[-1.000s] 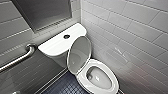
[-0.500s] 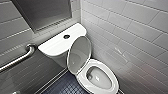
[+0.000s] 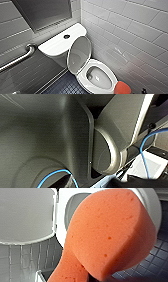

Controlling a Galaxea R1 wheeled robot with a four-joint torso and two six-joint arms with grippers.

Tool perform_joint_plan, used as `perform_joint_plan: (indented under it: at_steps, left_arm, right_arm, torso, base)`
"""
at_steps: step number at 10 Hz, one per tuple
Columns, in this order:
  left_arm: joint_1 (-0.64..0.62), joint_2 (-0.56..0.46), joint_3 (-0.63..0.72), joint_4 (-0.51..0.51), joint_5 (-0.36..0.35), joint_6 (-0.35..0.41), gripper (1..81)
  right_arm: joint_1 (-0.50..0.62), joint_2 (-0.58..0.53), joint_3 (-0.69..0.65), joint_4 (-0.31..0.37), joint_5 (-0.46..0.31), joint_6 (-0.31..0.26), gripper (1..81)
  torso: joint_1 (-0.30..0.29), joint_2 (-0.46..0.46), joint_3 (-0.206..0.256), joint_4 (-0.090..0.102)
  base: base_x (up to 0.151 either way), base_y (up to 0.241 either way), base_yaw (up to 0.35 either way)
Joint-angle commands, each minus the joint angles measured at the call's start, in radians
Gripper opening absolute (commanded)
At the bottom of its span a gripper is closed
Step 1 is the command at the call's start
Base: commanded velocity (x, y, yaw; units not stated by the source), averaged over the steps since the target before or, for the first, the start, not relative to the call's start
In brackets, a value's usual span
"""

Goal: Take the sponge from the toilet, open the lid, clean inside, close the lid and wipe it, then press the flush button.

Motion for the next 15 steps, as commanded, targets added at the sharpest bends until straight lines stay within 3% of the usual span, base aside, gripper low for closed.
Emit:
perform_joint_plan:
  at_steps: [1, 4, 5, 8, 12, 15]
  left_arm:
    - [0.023, -0.004, 0.018, -0.016, 0.087, 0.008, 81.1]
    - [0.021, 0.005, 0.003, -0.016, 0.072, 0.008, 81.1]
    - [0.021, 0.007, -0.003, -0.016, 0.070, 0.008, 81.1]
    - [0.021, 0.007, -0.005, -0.018, 0.070, 0.006, 81.1]
    - [0.020, 0.005, -0.005, -0.018, 0.072, 0.005, 81.1]
    - [0.020, 0.002, -0.005, -0.018, 0.072, 0.005, 81.1]
  right_arm:
    - [0.285, 0.155, -0.197, -0.024, -0.324, 0.007, 1.0]
    - [0.466, 0.333, -0.401, -0.031, -0.500, 0.009, 1.0]
    - [0.504, 0.382, -0.449, -0.033, -0.523, 0.009, 1.0]
    - [0.518, 0.522, -0.587, -0.062, -0.522, 0.009, 1.0]
    - [0.485, 0.806, -0.838, -0.107, -0.526, 0.009, 1.0]
    - [0.492, 0.866, -0.890, -0.140, -0.464, 0.009, 1.0]
  torso:
    - [0.000, 0.000, 0.000, 0.000]
    - [0.000, 0.000, 0.000, 0.000]
    - [0.000, 0.000, 0.000, 0.000]
    - [0.000, 0.000, 0.000, 0.000]
    - [0.000, 0.000, 0.000, 0.000]
    - [0.000, 0.000, 0.000, 0.000]
  base:
    - [0.000, 0.000, 0.000]
    - [0.000, 0.000, 0.000]
    - [0.000, 0.000, 0.000]
    - [0.000, 0.000, 0.000]
    - [0.000, 0.000, 0.000]
    - [0.000, 0.000, 0.000]
